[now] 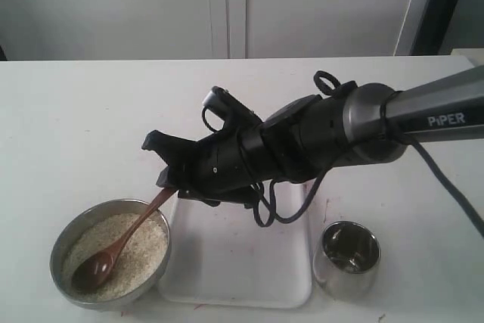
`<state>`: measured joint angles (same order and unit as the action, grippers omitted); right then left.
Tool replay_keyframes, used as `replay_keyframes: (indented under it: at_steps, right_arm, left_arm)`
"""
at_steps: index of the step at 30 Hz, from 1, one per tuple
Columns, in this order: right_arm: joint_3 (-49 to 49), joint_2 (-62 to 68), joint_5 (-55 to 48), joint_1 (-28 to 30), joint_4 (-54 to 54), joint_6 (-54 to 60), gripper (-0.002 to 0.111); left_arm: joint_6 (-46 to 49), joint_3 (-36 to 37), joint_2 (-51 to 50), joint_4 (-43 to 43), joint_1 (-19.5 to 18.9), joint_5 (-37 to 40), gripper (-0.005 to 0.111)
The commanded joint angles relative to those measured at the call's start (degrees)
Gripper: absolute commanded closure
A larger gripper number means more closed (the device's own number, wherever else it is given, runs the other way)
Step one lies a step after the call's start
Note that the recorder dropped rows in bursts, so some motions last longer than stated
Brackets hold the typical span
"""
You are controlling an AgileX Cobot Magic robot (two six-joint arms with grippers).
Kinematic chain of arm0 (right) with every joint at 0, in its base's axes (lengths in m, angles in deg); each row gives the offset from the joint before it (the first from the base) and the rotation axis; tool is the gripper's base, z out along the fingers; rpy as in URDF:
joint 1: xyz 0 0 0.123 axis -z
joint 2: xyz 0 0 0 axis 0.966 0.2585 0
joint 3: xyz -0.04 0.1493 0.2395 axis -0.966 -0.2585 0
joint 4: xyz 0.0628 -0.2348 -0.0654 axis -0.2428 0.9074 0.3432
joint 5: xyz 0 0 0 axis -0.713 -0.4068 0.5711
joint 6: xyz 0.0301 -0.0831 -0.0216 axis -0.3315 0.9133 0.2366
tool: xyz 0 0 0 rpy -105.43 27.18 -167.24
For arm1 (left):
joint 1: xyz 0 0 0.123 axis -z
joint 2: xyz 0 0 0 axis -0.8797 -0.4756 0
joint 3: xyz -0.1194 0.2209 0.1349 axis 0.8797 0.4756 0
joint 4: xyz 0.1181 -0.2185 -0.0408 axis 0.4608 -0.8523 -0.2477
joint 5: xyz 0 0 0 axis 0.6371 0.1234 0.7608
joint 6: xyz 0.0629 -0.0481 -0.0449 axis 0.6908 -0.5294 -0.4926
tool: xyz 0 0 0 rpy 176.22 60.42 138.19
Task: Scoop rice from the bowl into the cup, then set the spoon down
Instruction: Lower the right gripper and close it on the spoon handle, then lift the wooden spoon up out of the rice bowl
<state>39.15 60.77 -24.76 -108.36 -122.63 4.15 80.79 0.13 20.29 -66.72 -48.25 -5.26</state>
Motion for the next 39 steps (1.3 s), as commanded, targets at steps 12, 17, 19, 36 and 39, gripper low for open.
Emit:
replay_keyframes:
  at_steps: [12,17,19,36,39]
  right_arm:
    - [1.2,2.6,0.2,-0.2,-0.3,1.0,0.073]
    - [1.2,2.6,0.1,-0.2,-0.3,1.0,0.073]
    - [1.2,2.6,-0.2,-0.2,-0.3,1.0,0.073]
    - [1.2,2.6,-4.7,-0.2,-0.4,1.0,0.073]
    - [1.2,2.6,-4.7,-0.2,-0.4,1.1,0.076]
  left_arm:
    - [0.1,0.3,0.2,-0.4,0.3,0.2,0.092]
    - [0.1,0.3,0.2,-0.4,0.3,0.2,0.092]
    - [0.1,0.3,0.2,-0.4,0.3,0.2,0.092]
    - [0.1,0.3,0.2,-0.4,0.3,0.2,0.092]
    - [0.1,0.3,0.2,-0.4,0.3,0.2,0.092]
